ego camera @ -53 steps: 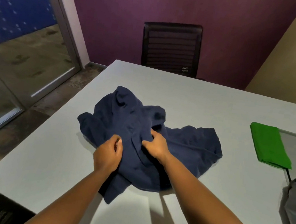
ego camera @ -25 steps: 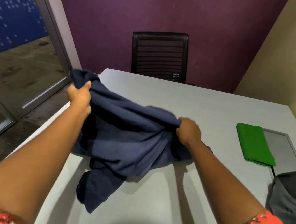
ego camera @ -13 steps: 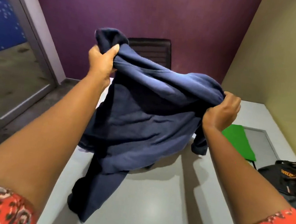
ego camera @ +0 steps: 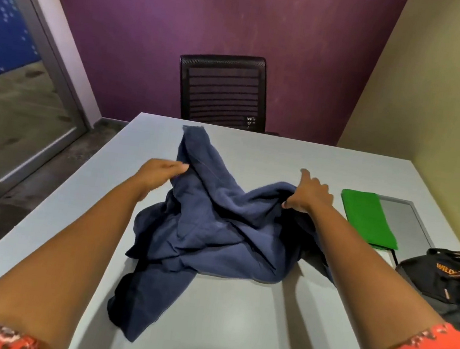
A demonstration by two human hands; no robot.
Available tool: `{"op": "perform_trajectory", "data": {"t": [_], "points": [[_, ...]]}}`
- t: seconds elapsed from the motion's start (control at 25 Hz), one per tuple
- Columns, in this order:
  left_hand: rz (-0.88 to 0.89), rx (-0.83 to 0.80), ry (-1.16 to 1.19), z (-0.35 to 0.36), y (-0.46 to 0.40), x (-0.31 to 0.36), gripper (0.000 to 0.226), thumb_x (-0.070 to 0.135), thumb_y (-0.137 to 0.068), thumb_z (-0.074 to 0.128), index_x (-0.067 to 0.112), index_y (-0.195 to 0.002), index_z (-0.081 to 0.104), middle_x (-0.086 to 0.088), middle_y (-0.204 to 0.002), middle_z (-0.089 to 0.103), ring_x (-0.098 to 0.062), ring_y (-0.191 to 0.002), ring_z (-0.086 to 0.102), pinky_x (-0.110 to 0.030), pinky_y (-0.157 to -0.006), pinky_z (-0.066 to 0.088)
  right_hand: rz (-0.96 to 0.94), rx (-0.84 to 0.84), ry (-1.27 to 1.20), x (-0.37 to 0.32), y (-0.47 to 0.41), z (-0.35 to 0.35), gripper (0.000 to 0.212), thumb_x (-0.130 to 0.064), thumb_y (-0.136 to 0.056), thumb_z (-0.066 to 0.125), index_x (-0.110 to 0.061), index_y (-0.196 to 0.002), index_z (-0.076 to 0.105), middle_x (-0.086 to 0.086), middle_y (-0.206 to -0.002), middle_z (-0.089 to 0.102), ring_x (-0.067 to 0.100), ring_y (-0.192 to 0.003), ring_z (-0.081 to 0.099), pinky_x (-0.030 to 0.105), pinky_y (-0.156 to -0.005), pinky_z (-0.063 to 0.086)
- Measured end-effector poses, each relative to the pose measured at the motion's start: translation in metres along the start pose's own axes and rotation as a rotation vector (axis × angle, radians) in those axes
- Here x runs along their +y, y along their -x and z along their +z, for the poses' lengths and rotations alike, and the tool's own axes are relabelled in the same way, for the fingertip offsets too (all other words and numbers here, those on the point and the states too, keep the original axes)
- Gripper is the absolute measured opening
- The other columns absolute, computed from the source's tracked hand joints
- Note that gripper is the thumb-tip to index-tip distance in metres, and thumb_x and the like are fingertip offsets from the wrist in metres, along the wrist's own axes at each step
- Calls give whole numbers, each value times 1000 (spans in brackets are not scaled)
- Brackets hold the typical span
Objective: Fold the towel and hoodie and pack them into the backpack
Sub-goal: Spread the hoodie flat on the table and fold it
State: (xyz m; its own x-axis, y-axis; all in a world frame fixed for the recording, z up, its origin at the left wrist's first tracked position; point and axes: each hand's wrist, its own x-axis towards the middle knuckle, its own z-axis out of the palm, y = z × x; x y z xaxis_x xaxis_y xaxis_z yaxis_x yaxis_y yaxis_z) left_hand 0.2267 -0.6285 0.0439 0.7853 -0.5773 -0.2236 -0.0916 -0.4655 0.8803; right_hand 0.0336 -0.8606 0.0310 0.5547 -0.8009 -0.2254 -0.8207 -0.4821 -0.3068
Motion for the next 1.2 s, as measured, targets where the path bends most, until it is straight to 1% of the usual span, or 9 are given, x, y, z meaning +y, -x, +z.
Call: {"op": "perform_trajectory", "data": {"t": [0.08,0.28,0.44,0.52,0.64,0.84,0.96,1.04,1.2], "points": [[-109,117,-100,-2,0,-47,53,26,-83,69,6,-129,52,-10,-134,52,-23,-117,50,-33,-97,39,-155,-80,-50,-9,-5,6,97,-34,-76,74,-23,-148,11,14,-146,35,39,-134,31,47,-106,33],[-459,-88,-223,17,31,-149,102,40,-51,86,5,-136,41,-13,-133,52,-33,-119,51,-40,-98,44,-470,-195,-23,-16,-7,47,103,-52,-69,75,-30,-149,14,5,-154,26,31,-140,26,50,-111,30],[-292,219,-428,18,19,-130,16,13,-85,60,7,-97,70,-15,-110,67,-33,-102,59,-34,-86,46,-630,-170,1,-33,0,78,100,-47,-67,78,-26,-148,21,4,-153,28,26,-141,25,42,-113,28],[-193,314,-284,7,3,-101,23,5,-88,48,9,-84,70,-13,-103,68,-32,-97,59,-33,-83,45,-653,-180,-10,-42,2,85,95,-44,-69,77,-26,-146,26,3,-150,32,24,-139,28,41,-112,31],[-175,335,-154,1,-17,-82,18,6,-90,46,9,-94,64,-15,-113,64,-34,-106,57,-37,-91,45,-627,-220,-39,-53,5,94,81,-43,-72,75,-26,-141,36,4,-140,44,24,-131,39,40,-104,40],[-322,-98,-181,29,-11,-117,66,22,-87,62,10,-143,30,-12,-143,41,-32,-126,45,-38,-106,37,-605,-430,-116,-52,16,108,92,-36,-72,78,-30,-145,23,3,-137,49,22,-122,50,37,-101,44],[-314,-76,-356,46,-6,-140,83,33,-86,62,14,-149,13,-11,-151,29,-33,-134,36,-40,-109,33,-560,-415,-202,-49,16,109,85,-26,-74,78,-23,-144,30,4,-126,56,17,-104,58,30,-97,46],[-292,76,-444,54,-4,-150,82,37,-83,66,7,-146,23,-14,-144,40,-34,-129,41,-43,-104,38,-505,-395,-271,-48,17,111,75,-23,-76,77,-20,-140,40,3,-120,60,13,-89,57,26,-94,48],[-308,353,-279,51,-1,-137,31,22,-80,69,8,-108,65,-15,-113,65,-35,-105,57,-37,-87,46,-460,-373,-338,-49,21,121,62,-34,-80,72,-18,-135,48,-3,-108,60,11,-86,55,30,-96,48]]}}
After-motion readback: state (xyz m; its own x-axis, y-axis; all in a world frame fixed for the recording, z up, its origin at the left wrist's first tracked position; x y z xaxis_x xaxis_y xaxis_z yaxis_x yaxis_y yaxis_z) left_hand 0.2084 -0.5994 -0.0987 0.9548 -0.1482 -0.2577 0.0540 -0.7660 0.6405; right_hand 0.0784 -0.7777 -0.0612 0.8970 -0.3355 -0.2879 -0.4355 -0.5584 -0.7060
